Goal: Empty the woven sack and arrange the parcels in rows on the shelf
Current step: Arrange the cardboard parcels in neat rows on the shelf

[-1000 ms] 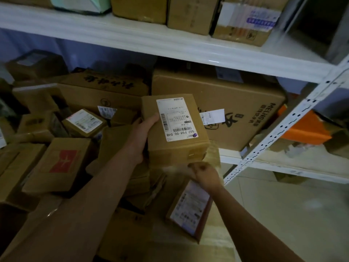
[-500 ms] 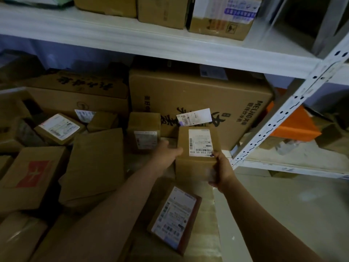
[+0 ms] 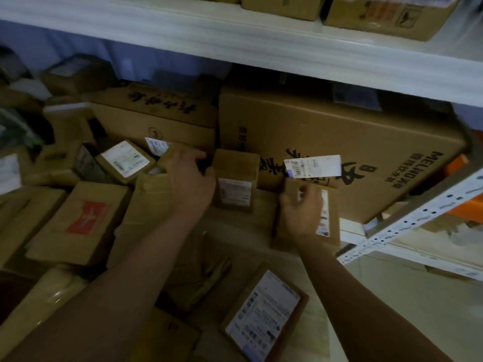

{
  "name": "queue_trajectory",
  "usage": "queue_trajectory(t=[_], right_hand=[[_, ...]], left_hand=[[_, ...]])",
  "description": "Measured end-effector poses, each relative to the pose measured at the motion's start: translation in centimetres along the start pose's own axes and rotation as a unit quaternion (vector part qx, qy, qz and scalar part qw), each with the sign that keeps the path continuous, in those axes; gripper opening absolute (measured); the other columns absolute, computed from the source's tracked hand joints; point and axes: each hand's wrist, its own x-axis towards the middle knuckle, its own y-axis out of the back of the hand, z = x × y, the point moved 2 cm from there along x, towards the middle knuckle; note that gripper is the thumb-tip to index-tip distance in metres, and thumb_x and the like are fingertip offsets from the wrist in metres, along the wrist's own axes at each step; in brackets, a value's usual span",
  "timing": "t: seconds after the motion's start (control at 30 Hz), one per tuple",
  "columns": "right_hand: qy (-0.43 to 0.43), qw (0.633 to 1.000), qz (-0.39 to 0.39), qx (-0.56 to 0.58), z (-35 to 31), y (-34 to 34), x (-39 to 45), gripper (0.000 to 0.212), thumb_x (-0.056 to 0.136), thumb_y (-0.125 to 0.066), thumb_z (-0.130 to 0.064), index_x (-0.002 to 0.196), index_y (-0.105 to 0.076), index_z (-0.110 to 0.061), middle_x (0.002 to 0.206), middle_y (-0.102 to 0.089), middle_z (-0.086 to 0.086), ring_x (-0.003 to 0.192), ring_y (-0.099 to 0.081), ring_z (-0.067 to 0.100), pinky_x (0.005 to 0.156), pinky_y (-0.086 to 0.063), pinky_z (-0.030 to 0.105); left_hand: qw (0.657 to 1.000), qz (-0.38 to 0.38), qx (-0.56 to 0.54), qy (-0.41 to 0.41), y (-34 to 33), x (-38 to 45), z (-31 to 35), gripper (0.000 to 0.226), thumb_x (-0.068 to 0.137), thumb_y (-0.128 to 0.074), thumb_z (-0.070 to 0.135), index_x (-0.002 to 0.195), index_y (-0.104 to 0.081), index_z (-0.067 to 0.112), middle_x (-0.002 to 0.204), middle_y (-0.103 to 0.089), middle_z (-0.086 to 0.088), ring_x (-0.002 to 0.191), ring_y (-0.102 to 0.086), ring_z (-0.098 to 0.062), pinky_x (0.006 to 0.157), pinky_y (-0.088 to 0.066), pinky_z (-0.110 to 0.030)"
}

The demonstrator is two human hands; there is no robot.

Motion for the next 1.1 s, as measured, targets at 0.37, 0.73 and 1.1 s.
queue_trajectory(t=[0.37, 0.73, 1.1], right_hand=[[-0.185, 0.864, -0.453, 0.121, -9.6, -7.6, -7.3, 0.081, 0.079, -0.043, -0.075, 0.141, -0.043, -0.023, 0.141, -0.049, 0.004, 0.124, -0.049, 0.029, 0.092, -0.04, 0.039], [-0.12, 0.89, -0.366, 0.243, -10.5, -0.5, -6.8, 0.094, 0.061, -0.078, -0.045, 0.144, -0.036, -0.029, 0.134, -0.055, 0.002, 0.111, -0.058, 0.02, 0.095, -0.047, 0.04], [-0.042, 0.893, -0.368, 0.255, -10.8, 3.6, -10.6, 0.033, 0.083, -0.059, 0.007, 0.098, -0.069, -0.02, 0.098, -0.07, -0.001, 0.092, -0.065, 0.014, 0.078, -0.055, 0.026]], left_hand=[[0.897, -0.189, -0.159, 0.366, 7.8, -1.9, -9.6, 0.071, 0.077, -0.072, 0.041, 0.136, -0.046, 0.012, 0.133, -0.054, -0.013, 0.115, -0.054, -0.037, 0.099, -0.044, -0.046], [0.853, -0.246, -0.329, 0.321, 8.7, -4.3, -6.2, 0.046, 0.083, -0.061, 0.051, 0.122, -0.046, 0.031, 0.137, -0.05, -0.003, 0.113, -0.051, -0.025, 0.089, -0.044, -0.041], [0.705, -0.332, -0.447, 0.439, 10.0, -4.9, -7.7, 0.074, 0.067, -0.065, 0.067, 0.124, -0.053, 0.022, 0.122, -0.058, -0.014, 0.108, -0.055, -0.038, 0.071, -0.052, -0.05]])
